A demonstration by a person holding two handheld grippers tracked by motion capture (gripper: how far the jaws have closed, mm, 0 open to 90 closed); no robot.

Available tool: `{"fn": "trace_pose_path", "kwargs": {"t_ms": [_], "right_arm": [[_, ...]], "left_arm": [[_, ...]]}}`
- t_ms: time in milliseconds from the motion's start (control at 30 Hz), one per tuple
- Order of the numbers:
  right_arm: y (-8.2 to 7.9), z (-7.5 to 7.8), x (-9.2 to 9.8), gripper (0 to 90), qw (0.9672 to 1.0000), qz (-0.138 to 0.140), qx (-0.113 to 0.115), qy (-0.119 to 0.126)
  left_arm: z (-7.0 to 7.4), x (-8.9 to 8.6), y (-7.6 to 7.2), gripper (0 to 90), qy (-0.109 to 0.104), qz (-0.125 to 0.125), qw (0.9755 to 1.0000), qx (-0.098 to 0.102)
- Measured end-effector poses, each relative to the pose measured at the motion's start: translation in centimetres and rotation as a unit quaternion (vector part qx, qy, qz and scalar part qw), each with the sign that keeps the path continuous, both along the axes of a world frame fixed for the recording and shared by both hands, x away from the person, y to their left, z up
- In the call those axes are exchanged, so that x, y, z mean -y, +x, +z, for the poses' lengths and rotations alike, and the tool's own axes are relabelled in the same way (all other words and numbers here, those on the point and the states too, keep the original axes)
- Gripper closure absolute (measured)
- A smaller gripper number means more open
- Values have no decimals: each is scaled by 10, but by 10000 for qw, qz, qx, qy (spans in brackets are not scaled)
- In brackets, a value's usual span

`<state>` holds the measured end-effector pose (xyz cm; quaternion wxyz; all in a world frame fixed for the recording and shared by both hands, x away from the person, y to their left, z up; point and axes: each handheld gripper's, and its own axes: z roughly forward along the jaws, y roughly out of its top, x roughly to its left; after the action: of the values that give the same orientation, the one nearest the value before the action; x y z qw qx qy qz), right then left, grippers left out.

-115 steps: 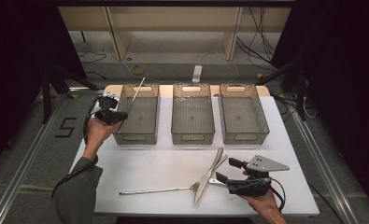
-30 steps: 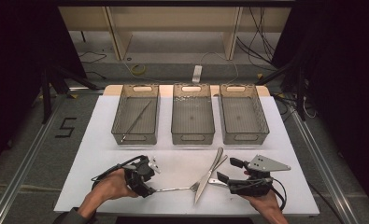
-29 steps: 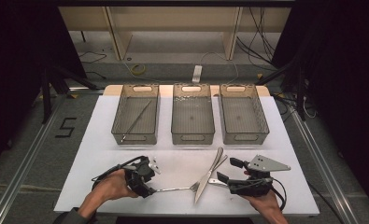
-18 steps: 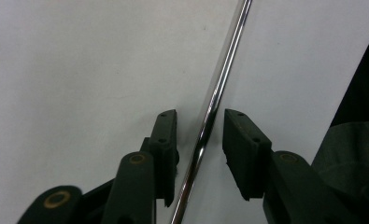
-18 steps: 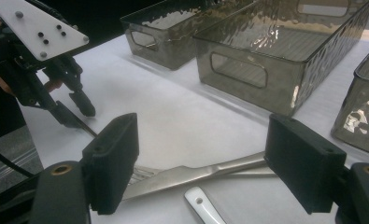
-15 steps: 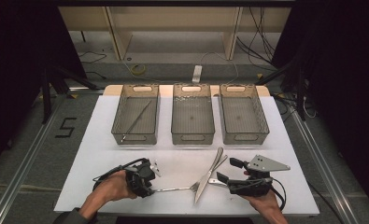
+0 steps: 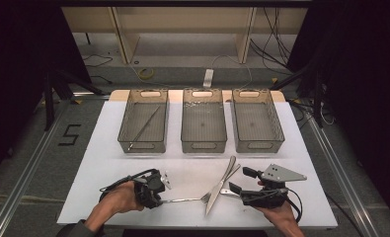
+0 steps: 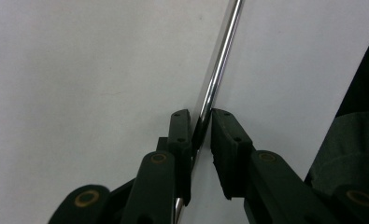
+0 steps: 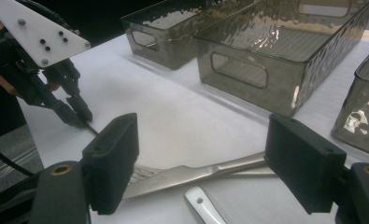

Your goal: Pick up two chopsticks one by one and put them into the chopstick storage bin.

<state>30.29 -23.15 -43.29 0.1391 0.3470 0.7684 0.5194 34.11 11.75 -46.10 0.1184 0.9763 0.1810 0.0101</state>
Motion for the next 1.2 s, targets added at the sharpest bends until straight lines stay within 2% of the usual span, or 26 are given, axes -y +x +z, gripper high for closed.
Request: {"fn": "trace_pose_path", "kwargs": {"t_ms": [300, 600, 900, 1000, 1033, 1133, 1200], "right_arm": [[0, 0, 1, 270, 10000, -9, 1, -11], [0, 0, 1, 271, 10000, -37, -31, 5], [0, 0, 1, 271, 10000, -23, -26, 4], [0, 0, 2, 270, 10000, -30, -22, 6], [0, 0, 2, 270, 10000, -27, -19, 4], [0, 0, 2, 270, 10000, -28, -19, 13], [0, 0, 2, 271, 10000, -30, -18, 15]], "left_arm": [[0, 3, -4, 797, 93, -169, 9997, 116], [0, 4, -3, 837, 123, -295, 9995, 79], [0, 0, -1, 846, -30, -209, 9998, -36], [0, -1, 1, 847, -90, -134, 9998, -85], [0, -2, 1, 847, -177, -64, 9998, -96], [2, -4, 4, 848, -187, 7, 9998, -69], [5, -6, 5, 848, -394, 154, 9991, -82]]}}
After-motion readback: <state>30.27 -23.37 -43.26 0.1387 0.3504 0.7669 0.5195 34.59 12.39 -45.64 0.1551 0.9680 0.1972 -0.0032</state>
